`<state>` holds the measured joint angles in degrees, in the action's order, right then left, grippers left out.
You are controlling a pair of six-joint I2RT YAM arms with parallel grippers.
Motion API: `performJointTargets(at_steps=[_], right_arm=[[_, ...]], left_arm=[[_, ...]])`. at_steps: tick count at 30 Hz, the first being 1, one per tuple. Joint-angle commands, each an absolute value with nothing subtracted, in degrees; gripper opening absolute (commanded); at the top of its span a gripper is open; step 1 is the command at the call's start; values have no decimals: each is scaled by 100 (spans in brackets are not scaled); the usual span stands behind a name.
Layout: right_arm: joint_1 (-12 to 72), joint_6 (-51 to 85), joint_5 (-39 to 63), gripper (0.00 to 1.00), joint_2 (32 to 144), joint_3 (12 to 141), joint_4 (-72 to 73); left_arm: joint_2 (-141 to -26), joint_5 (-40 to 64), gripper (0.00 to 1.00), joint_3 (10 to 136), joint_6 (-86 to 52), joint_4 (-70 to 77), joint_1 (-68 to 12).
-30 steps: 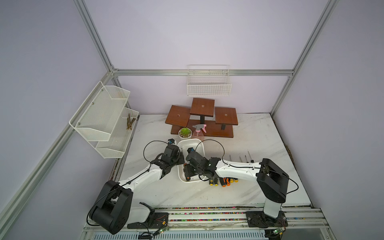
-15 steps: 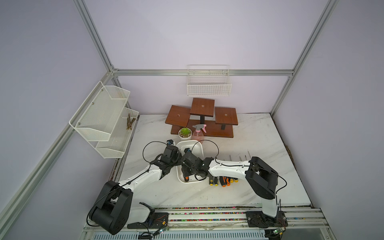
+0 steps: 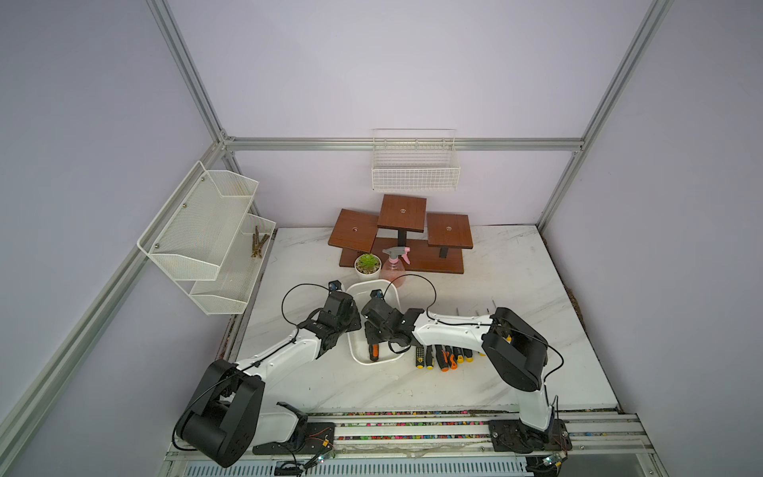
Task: Take out the screwdriver from the storage box
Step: Pick up the screwdriver from the storage box.
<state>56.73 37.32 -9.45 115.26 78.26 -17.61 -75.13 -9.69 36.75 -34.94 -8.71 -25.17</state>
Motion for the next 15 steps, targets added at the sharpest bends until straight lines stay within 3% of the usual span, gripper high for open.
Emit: performJointTargets(at_steps=[1,5,15], right_arm=[[5485,3696,-1194,34,12054,7820,-2234],[5458,3612,-1088,32,12328,8084,-2413],[5432,3552,-1023,8,12306,8137,-2505]], left_arm=[[-7160,-545,0,3738,-3550,-484,-2566],[-7167,-551,0,3718,-3557,-463,-2566],[-7233,-582,0,3632,-3555,-387,-2566]])
